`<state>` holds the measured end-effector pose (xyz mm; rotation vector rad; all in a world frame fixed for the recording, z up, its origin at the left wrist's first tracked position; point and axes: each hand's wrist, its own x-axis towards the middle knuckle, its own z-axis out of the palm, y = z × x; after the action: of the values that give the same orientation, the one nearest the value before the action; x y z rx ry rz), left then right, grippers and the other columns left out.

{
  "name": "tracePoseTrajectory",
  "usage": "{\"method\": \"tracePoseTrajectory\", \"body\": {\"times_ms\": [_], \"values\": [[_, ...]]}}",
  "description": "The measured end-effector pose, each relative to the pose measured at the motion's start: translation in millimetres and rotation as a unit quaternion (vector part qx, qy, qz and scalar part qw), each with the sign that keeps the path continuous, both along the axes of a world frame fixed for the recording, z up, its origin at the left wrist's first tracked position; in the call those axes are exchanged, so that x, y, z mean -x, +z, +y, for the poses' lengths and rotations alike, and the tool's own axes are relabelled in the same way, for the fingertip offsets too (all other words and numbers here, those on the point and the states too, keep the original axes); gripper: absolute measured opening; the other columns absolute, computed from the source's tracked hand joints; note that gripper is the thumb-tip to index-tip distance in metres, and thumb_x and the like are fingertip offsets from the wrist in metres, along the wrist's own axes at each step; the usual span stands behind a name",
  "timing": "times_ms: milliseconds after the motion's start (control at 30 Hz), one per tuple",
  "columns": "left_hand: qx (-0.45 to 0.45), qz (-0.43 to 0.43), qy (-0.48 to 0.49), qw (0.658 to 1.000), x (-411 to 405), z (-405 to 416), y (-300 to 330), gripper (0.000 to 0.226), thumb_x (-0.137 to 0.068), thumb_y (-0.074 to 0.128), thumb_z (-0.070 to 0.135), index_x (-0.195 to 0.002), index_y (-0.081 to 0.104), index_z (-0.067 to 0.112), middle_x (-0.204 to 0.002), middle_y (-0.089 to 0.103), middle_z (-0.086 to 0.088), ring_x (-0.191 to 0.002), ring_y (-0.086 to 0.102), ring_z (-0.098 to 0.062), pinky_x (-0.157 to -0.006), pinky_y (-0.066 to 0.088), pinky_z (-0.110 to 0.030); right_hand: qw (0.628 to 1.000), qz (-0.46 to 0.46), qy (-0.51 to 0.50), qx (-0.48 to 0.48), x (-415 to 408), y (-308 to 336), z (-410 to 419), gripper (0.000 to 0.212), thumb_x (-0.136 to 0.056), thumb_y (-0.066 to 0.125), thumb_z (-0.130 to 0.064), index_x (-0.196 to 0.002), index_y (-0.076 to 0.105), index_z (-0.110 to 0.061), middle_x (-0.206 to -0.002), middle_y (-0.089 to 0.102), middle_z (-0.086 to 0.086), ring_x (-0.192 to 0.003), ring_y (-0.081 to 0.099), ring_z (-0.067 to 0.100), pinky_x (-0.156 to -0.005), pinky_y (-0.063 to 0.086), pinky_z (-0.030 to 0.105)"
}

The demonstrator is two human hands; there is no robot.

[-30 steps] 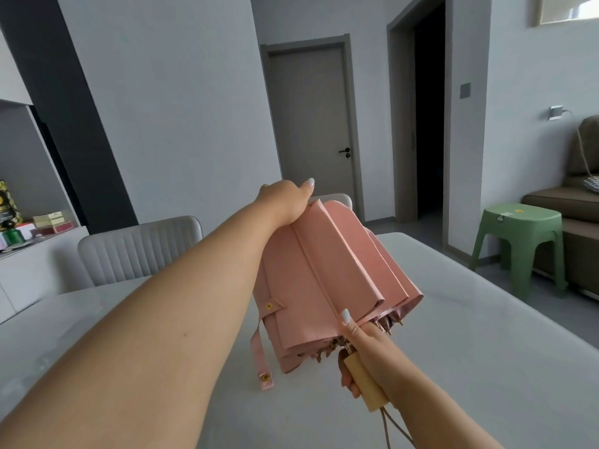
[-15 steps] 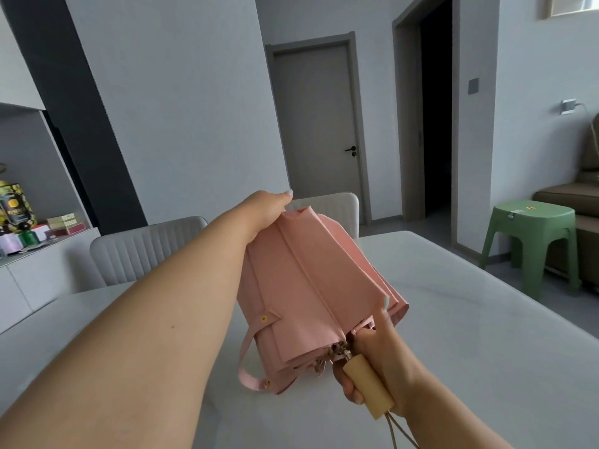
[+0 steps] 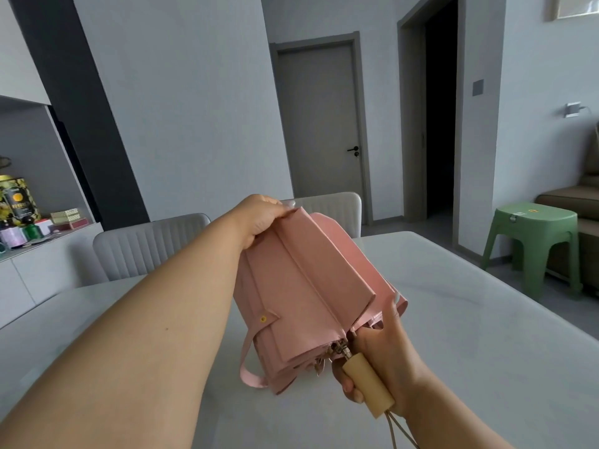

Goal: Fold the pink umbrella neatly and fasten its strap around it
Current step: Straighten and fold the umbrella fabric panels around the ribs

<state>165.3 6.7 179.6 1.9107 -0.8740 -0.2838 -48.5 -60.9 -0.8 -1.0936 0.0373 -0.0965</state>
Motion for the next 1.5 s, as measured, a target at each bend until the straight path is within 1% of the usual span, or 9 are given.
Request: {"method": "tracePoseTrajectory", "body": {"times_ms": [133, 367, 567, 933, 1067, 1233, 1367, 1400, 1500], "values": [[0.1, 0.086, -0.048, 0.99, 10.4, 1.7, 5.8, 0.019, -0.095, 0.062, 0.023, -0.084, 0.066, 0.008, -0.074, 0.06, -0.001, -0.07, 0.056, -0.011, -0.059, 0.044, -0.02, 0.999, 0.009, -0.035, 0.002, -2.5, -2.8, -0.5, 0.107, -0.06, 0.017, -0.099, -0.085, 0.069, -0.009, -0.083, 0.05, 0.023, -0.05, 0.047, 0.027, -0.043, 0.038, 0.026], [-0.012, 0.03, 0.001, 0.999, 26.2, 4.4, 13.0, 0.037, -0.091, 0.061, 0.043, -0.066, 0.067, 0.017, -0.079, 0.067, -0.004, -0.07, 0.06, -0.019, -0.072, 0.047, -0.03, 0.997, 0.044, -0.059, 0.033, -2.2, -4.8, 5.2, 0.105, -0.063, 0.024, -0.095, -0.098, 0.06, -0.003, -0.074, 0.05, 0.023, -0.044, 0.05, 0.025, -0.041, 0.041, 0.025], [0.163, 0.169, -0.09, 0.968, 28.2, 5.2, 10.5, 0.032, -0.094, 0.052, 0.014, -0.062, 0.057, 0.014, -0.052, 0.057, 0.005, -0.056, 0.052, -0.009, -0.063, 0.039, -0.026, 0.996, 0.035, -0.079, 0.031, -4.5, -7.0, 5.2, 0.106, -0.054, 0.038, -0.097, -0.1, 0.062, -0.005, -0.093, 0.05, 0.029, -0.045, 0.05, 0.027, -0.041, 0.042, 0.026], [0.172, 0.144, -0.092, 0.97, 29.5, 4.5, 10.1, 0.027, -0.093, 0.06, 0.025, -0.07, 0.048, 0.02, -0.066, 0.054, -0.003, -0.051, 0.048, -0.013, -0.051, 0.036, -0.024, 0.994, 0.029, -0.096, 0.048, -5.0, -9.4, 2.9, 0.118, -0.045, 0.045, -0.099, -0.11, 0.06, -0.002, -0.093, 0.051, 0.032, -0.045, 0.052, 0.026, -0.042, 0.043, 0.026], [0.282, 0.196, -0.125, 0.931, 32.4, 7.3, 11.9, 0.013, -0.095, 0.054, 0.01, -0.084, 0.056, 0.016, -0.061, 0.062, 0.0, -0.057, 0.058, -0.011, -0.049, 0.043, -0.017, 0.992, 0.049, -0.103, 0.052, -3.3, -8.5, 2.7, 0.122, -0.043, 0.046, -0.099, -0.119, 0.057, -0.004, -0.088, 0.053, 0.032, -0.045, 0.054, 0.028, -0.043, 0.046, 0.028], [0.197, 0.082, -0.065, 0.975, 27.1, 2.7, 8.1, 0.008, -0.093, 0.062, 0.013, -0.089, 0.061, 0.02, -0.072, 0.06, 0.004, -0.063, 0.055, -0.008, -0.052, 0.041, -0.018, 0.988, 0.064, -0.132, 0.055, -3.6, -8.9, 7.8, 0.115, -0.048, 0.043, -0.099, -0.119, 0.057, -0.01, -0.092, 0.054, 0.033, -0.047, 0.053, 0.028, -0.044, 0.046, 0.028], [0.289, 0.181, -0.153, 0.928, 26.3, 3.6, 15.8, 0.021, -0.095, 0.048, 0.0, -0.102, 0.059, 0.016, -0.087, 0.074, -0.002, -0.051, 0.049, -0.008, -0.056, 0.037, -0.022, 0.99, 0.042, -0.133, -0.015, -7.4, 8.8, 10.3, 0.102, -0.052, 0.072, -0.079, -0.113, 0.044, -0.001, -0.051, 0.054, 0.024, -0.033, 0.054, 0.017, -0.036, 0.043, 0.021], [0.256, 0.16, -0.142, 0.943, 27.5, 3.0, 16.4, 0.018, -0.095, 0.048, 0.003, -0.101, 0.059, 0.016, -0.091, 0.075, -0.003, -0.053, 0.052, -0.008, -0.057, 0.039, -0.021, 0.99, 0.046, -0.131, -0.023, -7.2, 10.3, 9.6, 0.08, -0.072, 0.061, -0.074, -0.11, 0.046, -0.005, -0.047, 0.053, 0.02, -0.033, 0.054, 0.016, -0.036, 0.043, 0.021], [0.131, 0.038, -0.043, 0.99, 32.5, -1.8, 16.3, 0.004, -0.096, 0.057, 0.018, -0.093, 0.06, 0.018, -0.09, 0.065, -0.003, -0.07, 0.056, -0.011, -0.059, 0.041, -0.023, 0.988, 0.079, -0.131, 0.034, -3.0, -1.1, 8.5, 0.09, -0.079, 0.026, -0.081, -0.107, 0.058, -0.002, -0.064, 0.054, 0.022, -0.044, 0.055, 0.026, -0.044, 0.047, 0.028]]}}
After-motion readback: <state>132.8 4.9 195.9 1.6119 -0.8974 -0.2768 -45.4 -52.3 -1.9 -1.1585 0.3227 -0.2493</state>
